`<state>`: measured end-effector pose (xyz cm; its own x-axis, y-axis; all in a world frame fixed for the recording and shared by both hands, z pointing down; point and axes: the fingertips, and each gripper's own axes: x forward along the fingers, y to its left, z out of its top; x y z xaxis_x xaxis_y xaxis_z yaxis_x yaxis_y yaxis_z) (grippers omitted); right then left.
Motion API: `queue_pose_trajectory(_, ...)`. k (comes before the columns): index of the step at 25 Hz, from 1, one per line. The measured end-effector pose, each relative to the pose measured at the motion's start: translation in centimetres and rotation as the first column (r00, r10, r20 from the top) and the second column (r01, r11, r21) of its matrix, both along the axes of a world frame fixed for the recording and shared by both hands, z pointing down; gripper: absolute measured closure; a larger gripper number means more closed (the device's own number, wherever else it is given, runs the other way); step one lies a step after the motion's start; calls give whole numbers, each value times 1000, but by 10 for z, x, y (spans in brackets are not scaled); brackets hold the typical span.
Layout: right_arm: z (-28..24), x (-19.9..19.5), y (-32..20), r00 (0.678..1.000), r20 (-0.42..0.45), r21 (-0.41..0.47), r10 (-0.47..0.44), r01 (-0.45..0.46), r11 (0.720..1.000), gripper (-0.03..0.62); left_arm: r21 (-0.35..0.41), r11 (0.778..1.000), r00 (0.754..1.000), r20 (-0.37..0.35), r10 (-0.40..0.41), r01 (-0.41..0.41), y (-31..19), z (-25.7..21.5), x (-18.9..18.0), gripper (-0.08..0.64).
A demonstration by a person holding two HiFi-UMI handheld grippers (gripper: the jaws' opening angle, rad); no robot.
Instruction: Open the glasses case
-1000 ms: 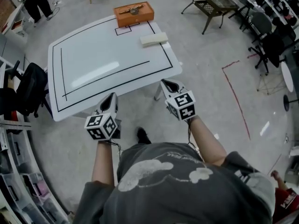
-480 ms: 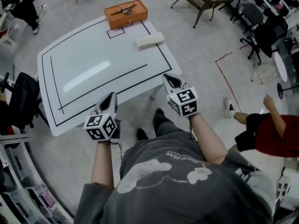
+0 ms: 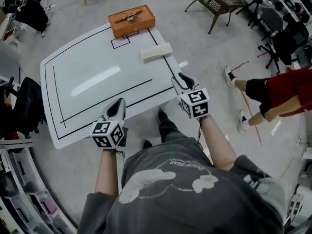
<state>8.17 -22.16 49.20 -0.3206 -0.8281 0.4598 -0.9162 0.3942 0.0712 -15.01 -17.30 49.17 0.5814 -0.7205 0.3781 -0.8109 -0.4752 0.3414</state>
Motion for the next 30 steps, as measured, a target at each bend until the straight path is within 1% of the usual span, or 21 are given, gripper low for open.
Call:
queue_pose_trajectory(3,5,5,-21,999,10,-27,-46,46,999,424,-1,1000,1000,22,-7,7,-22,-1,17,557)
queue_pose_trajectory(4,8,6,-28,998,7,-41,-65,65,997,400,-2,1000,1000,30,-8,8,-30,0,23,557)
queue_pose_trajectory(7,18,11,-53,993,-11,-73,-115,114,991,361,-11,1000,999,48,-12,13,-54,6,40,557)
queue_pose_trajectory(9,22,15,-70,990,-22,-80,-138,136,987,329,-22,1000,998,52,-16,17,-69,11,51,557)
queue_pose_trajectory(11,25,20,-87,987,-32,-82,-155,152,985,313,-32,999,998,57,-18,20,-82,15,61,557)
queue_pose_trajectory(15,31,26,-115,980,-43,-101,-195,190,977,301,-56,998,997,74,-19,23,-106,24,76,557)
queue_pose_trajectory(21,44,29,-143,962,-62,-134,-267,257,957,296,-113,993,989,149,-20,37,-136,44,96,557)
queue_pose_trajectory(25,54,25,-154,946,-49,-162,-320,308,937,298,-135,990,986,165,-18,41,-151,53,107,557)
queue_pose_trajectory(30,63,24,-167,934,-47,-175,-355,342,923,299,-165,984,985,169,-34,63,-165,66,116,557)
